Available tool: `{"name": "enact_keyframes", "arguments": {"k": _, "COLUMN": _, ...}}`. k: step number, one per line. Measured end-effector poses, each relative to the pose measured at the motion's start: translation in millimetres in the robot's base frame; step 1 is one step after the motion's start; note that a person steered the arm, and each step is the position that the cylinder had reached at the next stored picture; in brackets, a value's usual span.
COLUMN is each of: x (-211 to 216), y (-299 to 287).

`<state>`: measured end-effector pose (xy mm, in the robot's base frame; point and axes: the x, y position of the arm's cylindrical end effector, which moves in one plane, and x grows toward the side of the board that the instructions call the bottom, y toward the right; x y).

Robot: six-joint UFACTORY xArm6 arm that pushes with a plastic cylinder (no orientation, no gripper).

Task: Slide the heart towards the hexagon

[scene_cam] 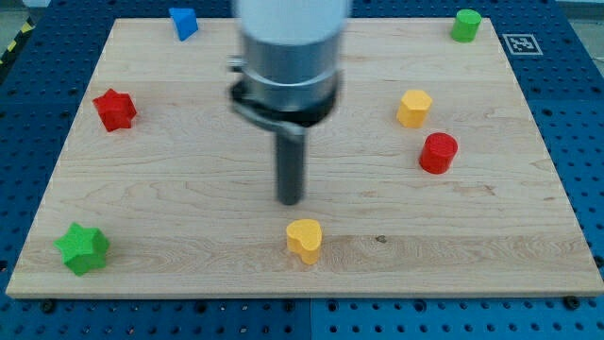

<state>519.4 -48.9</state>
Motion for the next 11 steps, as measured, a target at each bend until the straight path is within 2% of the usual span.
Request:
{"name": "enact_keyframes", "arguments": {"k": 1, "x": 51, "y": -27}}
{"name": "enact_keyframes", "arguments": {"k": 2, "x": 82, "y": -6}}
{"name": "enact_keyframes", "arguments": {"k": 6, "x": 56, "y": 110}}
{"name": "enact_keyframes", "arguments": {"k": 9, "x": 40, "y": 106}}
{"name": "enact_keyframes", "arguments": {"k": 11, "x": 39, "y": 84}}
